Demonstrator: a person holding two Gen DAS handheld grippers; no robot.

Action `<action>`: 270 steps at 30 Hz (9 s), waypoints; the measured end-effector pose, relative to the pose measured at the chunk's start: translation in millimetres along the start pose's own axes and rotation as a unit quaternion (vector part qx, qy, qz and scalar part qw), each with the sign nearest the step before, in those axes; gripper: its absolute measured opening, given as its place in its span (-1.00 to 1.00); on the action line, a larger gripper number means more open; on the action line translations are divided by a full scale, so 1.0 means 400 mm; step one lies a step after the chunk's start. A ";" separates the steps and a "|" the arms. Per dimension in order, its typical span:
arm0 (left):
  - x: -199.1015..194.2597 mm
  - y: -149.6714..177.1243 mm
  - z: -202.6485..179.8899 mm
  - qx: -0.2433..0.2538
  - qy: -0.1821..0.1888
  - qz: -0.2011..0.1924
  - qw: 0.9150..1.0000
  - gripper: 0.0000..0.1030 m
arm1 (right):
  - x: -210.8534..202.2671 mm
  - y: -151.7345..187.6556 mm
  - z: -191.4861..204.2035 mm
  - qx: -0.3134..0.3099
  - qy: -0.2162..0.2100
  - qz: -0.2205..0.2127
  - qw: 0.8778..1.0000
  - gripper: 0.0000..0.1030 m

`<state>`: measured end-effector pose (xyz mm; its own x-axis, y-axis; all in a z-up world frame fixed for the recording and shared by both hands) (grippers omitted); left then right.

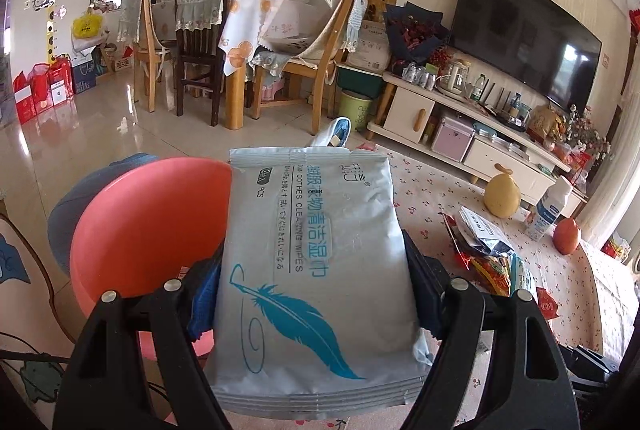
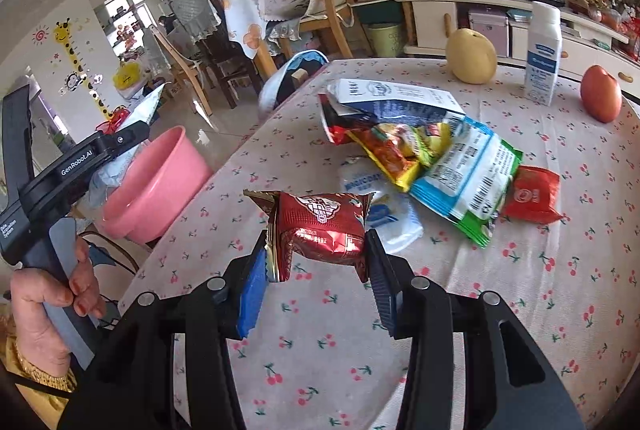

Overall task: Collect trash
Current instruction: 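Carry the wipes pack and red wrapper over the pink bucket, then open both grippers to drop the wipes pack and wrapper into the bucket, then move both tools back over the table toward the remaining items, then grasp the white milk carton with the left gripper while the right grasps another red wrapper, then lift the milk carton and red wrapper off the table with both grippers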

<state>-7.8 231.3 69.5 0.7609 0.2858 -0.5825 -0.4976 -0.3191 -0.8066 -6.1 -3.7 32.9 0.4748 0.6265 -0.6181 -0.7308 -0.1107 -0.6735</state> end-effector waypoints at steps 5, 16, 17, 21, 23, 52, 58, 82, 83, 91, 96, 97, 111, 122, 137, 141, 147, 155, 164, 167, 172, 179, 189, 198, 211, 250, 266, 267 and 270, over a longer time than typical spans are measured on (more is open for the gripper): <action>0.009 -0.021 0.055 -0.024 -0.012 -0.004 1.000 0.51 | 0.048 -0.047 0.097 -0.026 -0.025 0.002 0.999 -0.08; 0.040 -0.065 0.209 -0.096 -0.052 0.002 0.994 0.51 | 0.170 -0.158 0.299 -0.080 -0.070 0.005 0.994 -0.08; 0.044 -0.067 0.225 -0.104 -0.057 0.004 0.993 0.51 | 0.183 -0.166 0.314 -0.084 -0.073 0.007 0.994 -0.08; 0.062 -0.075 0.287 -0.133 -0.076 0.015 0.988 0.51 | 0.233 -0.186 0.377 -0.100 -0.086 0.016 0.991 -0.08; 0.072 -0.075 0.320 -0.151 -0.084 0.020 0.985 0.51 | 0.256 -0.193 0.403 -0.108 -0.091 0.020 0.990 -0.08; 0.154 -0.048 0.384 -0.184 -0.099 0.089 0.974 0.54 | 0.410 -0.174 0.462 -0.134 -0.092 0.068 0.984 -0.02; 0.154 -0.043 0.387 -0.177 -0.108 0.090 0.974 0.62 | 0.391 -0.176 0.452 -0.124 -0.095 0.048 0.987 0.25; 0.093 -0.061 0.125 -0.037 0.004 -0.028 0.999 0.75 | 0.172 -0.085 0.234 -0.088 0.022 -0.023 0.996 0.83; 0.091 -0.062 0.114 -0.034 0.008 -0.030 0.999 0.75 | 0.161 -0.080 0.224 -0.088 0.026 -0.026 0.995 0.83; 0.062 -0.040 0.012 0.001 0.052 -0.024 0.998 0.75 | 0.073 -0.025 0.145 -0.086 0.053 -0.044 0.994 0.85; 0.030 -0.030 -0.051 0.023 0.071 -0.028 0.997 0.75 | 0.015 -0.011 0.091 -0.067 0.054 -0.060 0.994 0.90; 0.027 -0.026 -0.066 0.030 0.074 -0.028 0.996 0.75 | 0.004 -0.009 0.081 -0.064 0.051 -0.064 0.995 0.90; 0.026 0.071 -0.228 0.119 0.091 0.000 0.989 0.75 | -0.096 0.011 -0.056 -0.001 0.013 -0.066 0.998 0.91; 0.026 0.100 -0.370 0.165 0.153 -0.005 0.974 0.75 | -0.161 -0.010 -0.192 0.040 0.044 -0.056 0.997 0.91; 0.172 0.056 -0.578 0.293 0.212 0.001 0.932 0.75 | -0.137 -0.024 -0.366 0.085 0.102 -0.007 0.991 0.91; 0.232 0.049 -0.600 0.308 0.210 0.013 0.928 0.75 | -0.119 -0.041 -0.401 0.071 0.122 -0.005 0.990 0.91; 0.285 0.067 -0.618 0.321 0.213 0.041 0.922 0.75 | -0.092 -0.053 -0.459 0.073 0.144 -0.003 0.987 0.90; 0.259 0.152 -0.661 0.344 0.266 0.096 0.896 0.75 | -0.084 -0.053 -0.479 0.070 0.164 0.004 0.984 0.88; 0.237 0.146 -0.685 0.326 0.247 0.088 0.908 0.75 | -0.079 -0.044 -0.485 0.078 0.166 0.004 0.983 0.88; 0.250 0.129 -0.686 0.310 0.218 0.072 0.922 0.75 | -0.064 -0.042 -0.480 0.081 0.162 0.005 0.983 0.88; 0.274 0.126 -0.705 0.296 0.187 0.069 0.934 0.75 | -0.042 -0.040 -0.478 0.087 0.158 0.005 0.983 0.88; 0.311 0.163 -0.718 0.316 0.153 0.075 0.933 0.21 | -0.018 -0.038 -0.475 0.077 0.170 0.009 0.982 0.65; 0.292 0.159 -0.705 0.304 0.157 0.071 0.937 0.19 | -0.023 -0.039 -0.477 0.074 0.164 0.008 0.984 0.05; 0.199 0.107 -0.660 0.263 0.176 0.042 0.948 0.18 | -0.035 -0.032 -0.473 0.081 0.154 0.001 0.985 -0.01; 0.082 0.130 -0.579 0.240 0.199 0.038 0.949 0.18 | -0.083 -0.022 -0.428 0.070 0.155 -0.020 0.985 -0.03; 0.005 0.337 -0.386 0.198 0.176 0.125 0.956 0.14 | -0.130 0.067 -0.258 0.041 0.126 -0.018 0.991 -0.03; 0.036 0.282 -0.308 0.126 0.180 0.157 0.963 0.10 | -0.073 0.081 -0.159 0.026 0.108 0.001 0.994 -0.03; 0.042 0.286 -0.307 0.130 0.172 0.157 0.964 0.31 | -0.069 0.084 -0.156 0.025 0.108 0.002 0.994 -0.03; 0.054 0.292 -0.324 0.147 0.162 0.155 0.963 0.47 | -0.056 0.089 -0.151 0.021 0.111 0.008 0.994 -0.03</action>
<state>4.6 83.1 -24.1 0.6223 -0.0939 -0.7771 -0.7827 -0.0603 -0.6195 -13.3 -68.4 -1.7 0.5551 0.4391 -0.7064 -0.7576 -0.0838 -0.6474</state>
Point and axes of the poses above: each gripper's, at about its wrist camera, not at the fingertips, and x roughly the way its jaws point, z to its left, y to its underside, the point moved 6 cm from there along x, roughly the way its jaws point, and after that the axes turned 8 degrees about -y, right-handed, at the moved point
